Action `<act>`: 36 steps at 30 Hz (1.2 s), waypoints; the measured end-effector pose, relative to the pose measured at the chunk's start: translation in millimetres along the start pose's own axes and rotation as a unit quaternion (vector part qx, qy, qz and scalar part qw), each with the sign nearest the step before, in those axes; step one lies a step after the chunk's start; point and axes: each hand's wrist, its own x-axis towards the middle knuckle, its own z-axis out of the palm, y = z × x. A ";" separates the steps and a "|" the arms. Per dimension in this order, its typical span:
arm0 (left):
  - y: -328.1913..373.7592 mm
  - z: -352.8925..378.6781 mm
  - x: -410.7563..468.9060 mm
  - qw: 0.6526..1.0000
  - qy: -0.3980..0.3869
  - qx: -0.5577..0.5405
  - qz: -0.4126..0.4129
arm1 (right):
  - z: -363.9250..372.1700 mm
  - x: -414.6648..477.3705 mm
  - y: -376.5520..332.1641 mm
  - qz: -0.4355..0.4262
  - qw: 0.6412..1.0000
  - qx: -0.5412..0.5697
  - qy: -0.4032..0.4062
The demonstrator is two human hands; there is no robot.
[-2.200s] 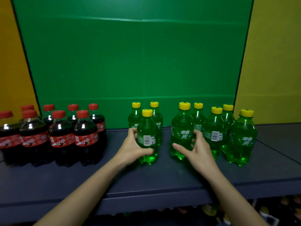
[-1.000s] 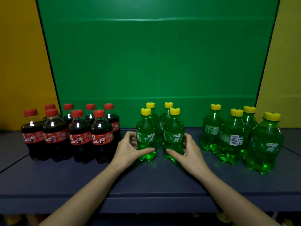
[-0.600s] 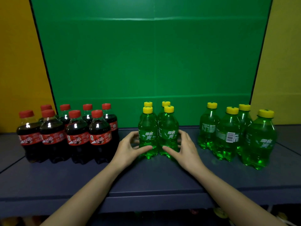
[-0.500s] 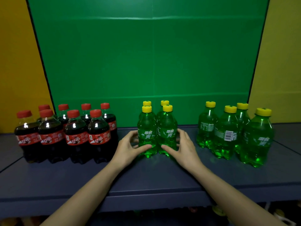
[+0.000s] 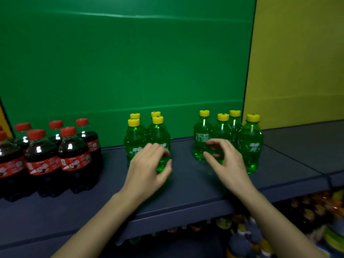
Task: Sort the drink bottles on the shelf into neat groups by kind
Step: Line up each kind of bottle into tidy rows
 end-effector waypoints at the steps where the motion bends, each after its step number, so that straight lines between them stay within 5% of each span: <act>1: 11.2 9.6 5.2 0.999 -0.025 -0.030 -0.010 | -13.7 -1.8 4.7 0.002 1.000 -0.005 0.026; 7: 69.8 72.9 43.4 0.970 -0.125 -0.163 -0.130 | -66.1 -11.6 45.6 0.087 0.983 -0.050 0.156; 15: 100.7 123.5 77.8 0.945 -0.088 -0.162 -0.272 | -51.7 -2.1 83.8 0.159 0.983 -0.053 0.075; 20: 98.2 130.6 82.6 0.936 -0.077 -0.165 -0.301 | -42.6 2.5 90.9 0.171 0.982 -0.044 0.072; 28: 70.5 117.4 73.6 0.869 -0.142 -0.326 -0.344 | -48.6 -2.7 92.4 0.187 0.980 -0.005 0.069; 36: 71.3 107.4 59.1 0.902 -0.114 -0.260 -0.327 | -50.4 -5.8 87.2 0.196 0.979 -0.027 0.059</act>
